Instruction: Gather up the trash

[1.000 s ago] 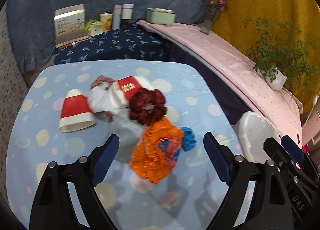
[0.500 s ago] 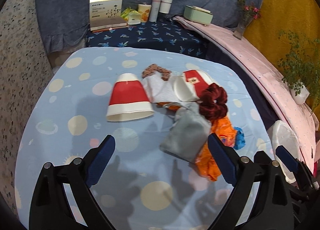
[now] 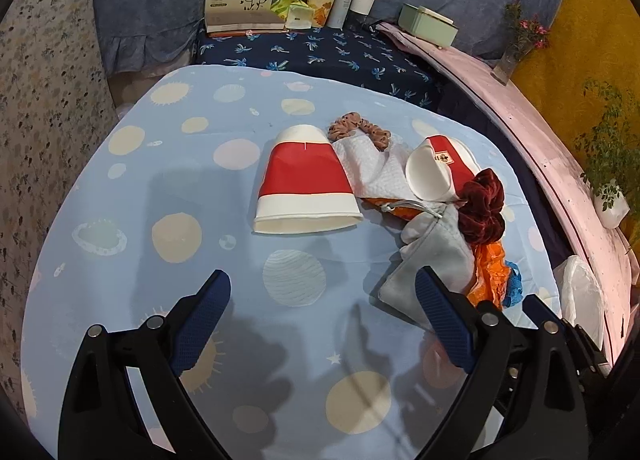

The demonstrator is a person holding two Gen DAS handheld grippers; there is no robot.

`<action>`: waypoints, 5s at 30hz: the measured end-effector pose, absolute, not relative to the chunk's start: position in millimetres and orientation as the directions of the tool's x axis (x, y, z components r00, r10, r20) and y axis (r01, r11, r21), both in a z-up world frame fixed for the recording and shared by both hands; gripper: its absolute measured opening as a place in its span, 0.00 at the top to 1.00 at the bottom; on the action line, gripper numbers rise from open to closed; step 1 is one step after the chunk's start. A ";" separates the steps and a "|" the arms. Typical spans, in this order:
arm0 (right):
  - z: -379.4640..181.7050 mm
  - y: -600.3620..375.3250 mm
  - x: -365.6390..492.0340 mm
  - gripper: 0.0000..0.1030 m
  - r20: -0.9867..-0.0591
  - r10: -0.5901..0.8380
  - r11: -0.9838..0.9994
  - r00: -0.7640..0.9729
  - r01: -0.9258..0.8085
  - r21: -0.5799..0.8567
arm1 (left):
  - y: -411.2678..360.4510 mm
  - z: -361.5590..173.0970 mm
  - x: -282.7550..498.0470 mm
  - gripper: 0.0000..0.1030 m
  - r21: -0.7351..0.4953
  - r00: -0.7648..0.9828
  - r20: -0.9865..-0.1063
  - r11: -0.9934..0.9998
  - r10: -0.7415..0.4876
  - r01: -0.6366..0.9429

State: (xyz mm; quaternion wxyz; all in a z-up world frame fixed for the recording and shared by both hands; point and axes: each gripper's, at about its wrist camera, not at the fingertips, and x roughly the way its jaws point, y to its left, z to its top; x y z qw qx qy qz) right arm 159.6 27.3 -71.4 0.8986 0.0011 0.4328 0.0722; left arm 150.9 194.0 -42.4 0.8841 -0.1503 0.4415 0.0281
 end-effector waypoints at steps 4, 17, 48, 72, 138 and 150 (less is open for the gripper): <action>-86.5 27.6 167.8 0.57 -0.803 0.127 0.989 0.582 -0.130 0.062 | 189.3 -46.8 156.2 0.13 -0.252 0.598 -0.794 0.953 -0.106 -0.166; -57.0 0.9 149.4 0.84 -0.750 0.128 0.991 0.649 -0.118 0.067 | 140.2 -53.4 182.1 0.13 -0.281 0.566 -0.800 0.958 -0.198 -0.062; -1.9 -68.0 113.4 0.84 -0.643 0.105 0.989 0.758 -0.011 0.149 | 86.4 -31.9 153.0 0.88 -0.278 0.554 -0.790 0.959 -0.262 0.057; 30.3 -181.0 69.3 0.83 -0.552 -0.028 0.964 0.834 0.168 0.204 | -45.2 43.8 118.0 0.88 -0.227 0.585 -0.701 0.906 -0.407 0.358; 19.7 -261.3 61.3 0.63 -0.570 -0.138 0.921 0.810 0.317 0.227 | -133.7 33.2 139.3 0.43 -0.209 0.565 -0.695 0.877 -0.445 0.433; 18.3 -207.2 75.9 0.63 -0.590 -0.063 0.953 0.805 0.224 0.205 | -64.9 21.2 146.6 0.23 -0.230 0.609 -0.708 0.932 -0.359 0.281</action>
